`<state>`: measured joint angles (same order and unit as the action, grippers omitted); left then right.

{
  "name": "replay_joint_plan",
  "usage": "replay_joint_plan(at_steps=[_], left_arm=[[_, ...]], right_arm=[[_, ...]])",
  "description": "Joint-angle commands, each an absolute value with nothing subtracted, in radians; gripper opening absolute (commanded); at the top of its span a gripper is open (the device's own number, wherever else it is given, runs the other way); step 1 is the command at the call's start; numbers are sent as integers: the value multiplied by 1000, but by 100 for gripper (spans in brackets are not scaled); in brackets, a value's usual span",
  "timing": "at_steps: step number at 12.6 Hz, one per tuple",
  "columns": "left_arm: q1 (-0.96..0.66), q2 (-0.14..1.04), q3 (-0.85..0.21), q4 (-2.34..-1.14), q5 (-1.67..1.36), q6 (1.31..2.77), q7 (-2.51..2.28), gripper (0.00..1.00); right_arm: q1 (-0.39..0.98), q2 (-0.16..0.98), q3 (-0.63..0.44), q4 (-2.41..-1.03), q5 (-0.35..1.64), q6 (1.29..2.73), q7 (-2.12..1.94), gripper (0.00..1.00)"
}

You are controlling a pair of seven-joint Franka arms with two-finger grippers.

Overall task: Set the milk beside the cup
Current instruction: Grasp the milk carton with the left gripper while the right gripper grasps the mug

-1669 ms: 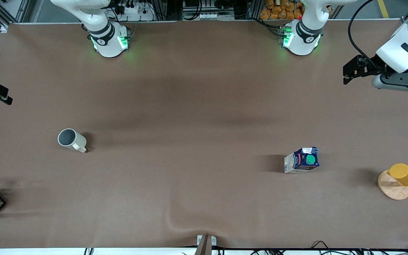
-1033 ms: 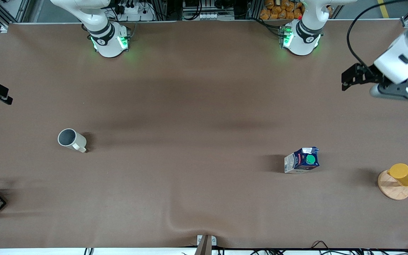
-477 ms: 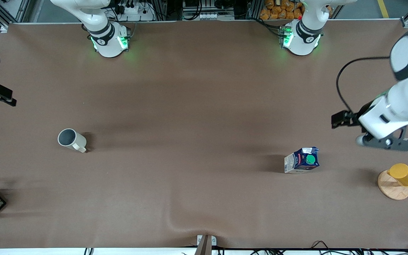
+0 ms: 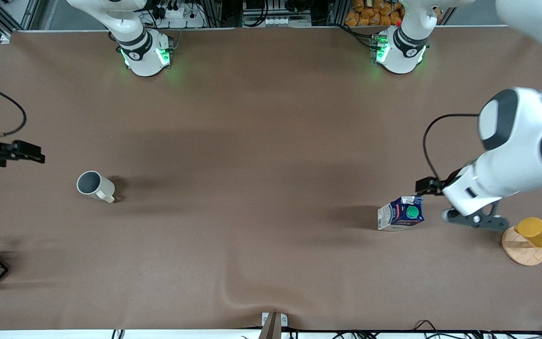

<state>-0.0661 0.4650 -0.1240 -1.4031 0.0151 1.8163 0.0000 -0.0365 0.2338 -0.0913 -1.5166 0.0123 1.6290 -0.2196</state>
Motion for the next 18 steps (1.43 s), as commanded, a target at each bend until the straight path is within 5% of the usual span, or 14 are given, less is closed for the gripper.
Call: replay_joint_plan(at_steps=[1,12,13,14,16,18], left_arm=[[-101,529,-123,-1387,69,1868,-12,100],[-110,627,-127,-1443,129,1873,-51,100],[-112,632,-127,-1439,126,1878,-54,71],[-107,632,-127,-1437,115,1879,-51,1],[-100,634,-127,-1436,115,1882,-48,0],[-98,627,-127,-1434,114,1882,-49,0]], right_arm=[[-73,308,-86,-1500,72,1629,-233,100],[-135,485,-87,-1664,48,1955,-509,100],[-147,494,-87,-1696,48,2010,-552,100],[-161,509,-87,-1706,49,2035,-596,100],[-175,531,-87,-1707,55,2039,-630,79],[-163,528,-86,-1749,61,2057,-629,70]])
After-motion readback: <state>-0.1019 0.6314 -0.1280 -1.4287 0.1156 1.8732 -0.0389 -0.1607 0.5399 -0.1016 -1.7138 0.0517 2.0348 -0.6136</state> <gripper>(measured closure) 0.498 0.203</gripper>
